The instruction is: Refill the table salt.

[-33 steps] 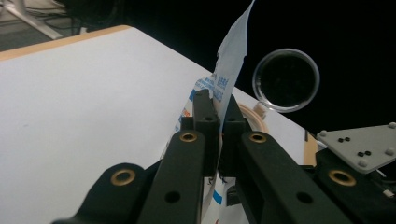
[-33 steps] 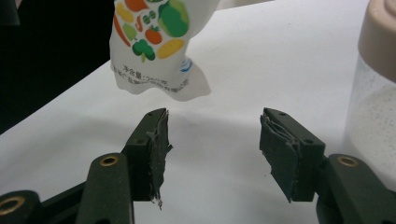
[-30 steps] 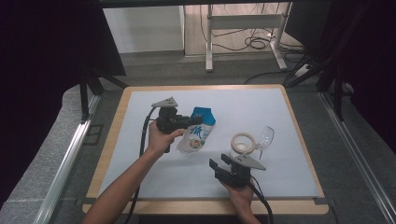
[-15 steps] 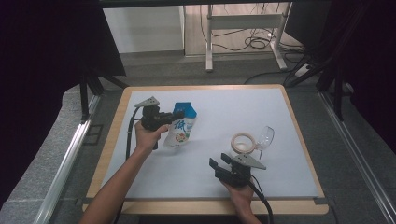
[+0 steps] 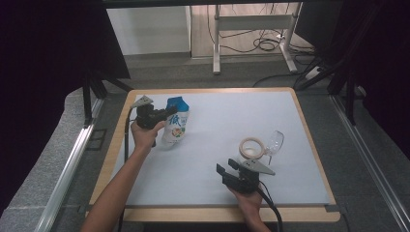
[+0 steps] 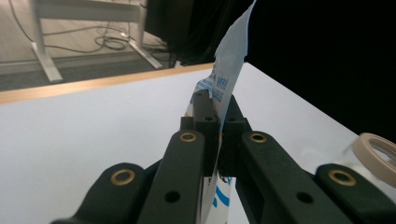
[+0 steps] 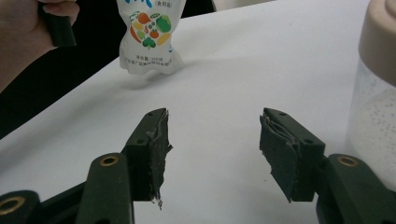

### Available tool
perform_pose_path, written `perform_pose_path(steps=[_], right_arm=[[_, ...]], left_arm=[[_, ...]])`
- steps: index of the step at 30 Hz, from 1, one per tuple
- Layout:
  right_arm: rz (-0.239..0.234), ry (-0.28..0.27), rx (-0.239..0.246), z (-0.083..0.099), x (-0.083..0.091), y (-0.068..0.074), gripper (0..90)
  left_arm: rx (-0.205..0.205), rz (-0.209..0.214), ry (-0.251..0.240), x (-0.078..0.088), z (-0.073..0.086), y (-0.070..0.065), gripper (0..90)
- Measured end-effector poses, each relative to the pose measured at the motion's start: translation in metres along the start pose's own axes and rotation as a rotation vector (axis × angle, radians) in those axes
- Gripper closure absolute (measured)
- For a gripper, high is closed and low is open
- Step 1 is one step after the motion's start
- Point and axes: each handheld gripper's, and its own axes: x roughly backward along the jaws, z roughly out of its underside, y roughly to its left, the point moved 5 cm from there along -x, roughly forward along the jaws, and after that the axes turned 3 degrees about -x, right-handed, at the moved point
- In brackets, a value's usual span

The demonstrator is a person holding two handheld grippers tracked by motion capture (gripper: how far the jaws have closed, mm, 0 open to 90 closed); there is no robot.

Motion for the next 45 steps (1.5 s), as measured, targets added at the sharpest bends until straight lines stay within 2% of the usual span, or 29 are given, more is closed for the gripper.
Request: perform_pose_path(steps=[5, 13, 19, 23, 28, 37, 41, 45], right_arm=[[-0.001, 0.000, -0.001, 0.000, 0.000, 0.000, 42.8], [0.001, -0.004, -0.003, 0.000, 0.001, -0.001, 42.8], [-0.001, -0.009, -0.004, -0.002, 0.002, 0.000, 42.8], [-0.001, -0.010, -0.001, -0.002, 0.001, 0.000, 42.8], [-0.001, -0.010, -0.003, -0.002, 0.001, 0.000, 42.7], [0.002, -0.009, -0.007, -0.001, 0.002, -0.002, 42.7], [0.000, -0.011, -0.003, -0.002, 0.002, -0.001, 42.7], [-0.002, -0.009, -0.004, -0.002, 0.002, -0.001, 42.7]], left_arm=[[-0.011, -0.020, -0.014, 0.004, 0.002, 0.003, 89.0], [-0.031, -0.024, -0.010, 0.019, 0.013, -0.003, 87.8], [-0.020, -0.034, -0.008, 0.029, 0.020, -0.001, 84.6], [-0.005, -0.028, -0.008, 0.030, 0.023, 0.001, 78.7], [-0.012, -0.028, 0.011, 0.027, 0.026, 0.000, 71.2], [-0.009, -0.032, 0.049, 0.026, 0.033, 0.001, 49.4], [-0.017, -0.032, 0.063, 0.028, 0.037, 0.000, 45.3], [0.005, -0.018, 0.069, 0.031, 0.042, 0.002, 40.0]])
